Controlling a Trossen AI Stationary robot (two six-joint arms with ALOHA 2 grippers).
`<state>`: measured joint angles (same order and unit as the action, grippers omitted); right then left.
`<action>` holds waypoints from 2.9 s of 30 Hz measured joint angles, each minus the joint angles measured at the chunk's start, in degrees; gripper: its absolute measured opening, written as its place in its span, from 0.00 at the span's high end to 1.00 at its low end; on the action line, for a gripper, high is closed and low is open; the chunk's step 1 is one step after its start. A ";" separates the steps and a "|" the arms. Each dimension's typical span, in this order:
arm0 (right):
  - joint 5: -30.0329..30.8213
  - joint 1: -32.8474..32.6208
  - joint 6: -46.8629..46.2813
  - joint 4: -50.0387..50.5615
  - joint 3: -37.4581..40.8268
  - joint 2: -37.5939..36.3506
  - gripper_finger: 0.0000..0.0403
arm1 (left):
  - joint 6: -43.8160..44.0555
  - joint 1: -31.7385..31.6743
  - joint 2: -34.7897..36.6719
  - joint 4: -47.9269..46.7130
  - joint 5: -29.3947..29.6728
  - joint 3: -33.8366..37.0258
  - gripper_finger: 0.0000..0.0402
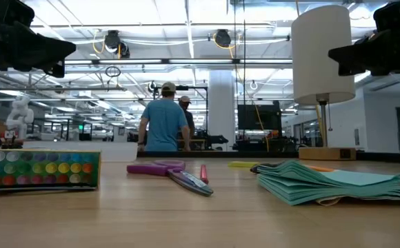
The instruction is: Pack school essentials
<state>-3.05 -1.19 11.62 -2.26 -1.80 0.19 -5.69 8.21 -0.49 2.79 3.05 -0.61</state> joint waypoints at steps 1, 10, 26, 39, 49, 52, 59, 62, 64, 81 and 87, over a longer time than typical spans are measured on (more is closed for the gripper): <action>0.00 -0.01 -0.01 -0.02 0.00 0.01 1.00 | 0.00 0.02 0.01 0.00 0.00 0.00 0.95; 0.00 -0.01 0.00 0.00 -0.01 0.02 1.00 | 0.00 0.01 0.01 0.00 0.00 0.00 0.95; 0.00 -0.02 0.00 0.00 0.00 0.01 1.00 | 0.00 0.02 0.01 0.00 0.00 0.00 0.95; 0.00 0.00 0.00 -0.02 -0.02 0.00 1.00 | 0.00 0.02 0.02 0.00 0.00 -0.01 0.95; 0.00 -0.02 -3.47 -3.04 -0.02 0.02 1.00 | 0.00 0.01 0.00 0.00 0.01 0.01 0.95; 0.00 -0.04 -5.80 -3.63 -1.36 0.19 1.00 | 0.00 0.00 0.00 0.00 0.00 0.00 0.95; 3.14 -0.04 -5.73 -2.83 -10.62 7.95 1.00 | -0.01 0.01 0.00 0.00 0.00 -0.01 0.95; 3.21 -0.02 -5.53 -1.20 -16.45 13.94 1.00 | 0.00 -0.01 0.00 0.00 0.00 0.01 0.95; 3.19 -0.04 -5.51 0.02 -20.98 17.87 1.00 | 0.00 0.02 0.02 0.22 0.00 -0.01 0.95; 2.87 -0.04 -6.46 24.39 -64.21 47.44 1.00 | 0.00 0.01 0.00 0.33 0.00 -0.01 0.95; 2.83 -0.04 -10.43 32.10 -75.72 55.08 1.00 | 0.00 -0.01 0.01 0.33 0.00 -0.01 0.95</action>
<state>-0.22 -1.23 1.19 29.84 -77.53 55.27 -5.69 8.21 -0.49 3.11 3.05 -0.62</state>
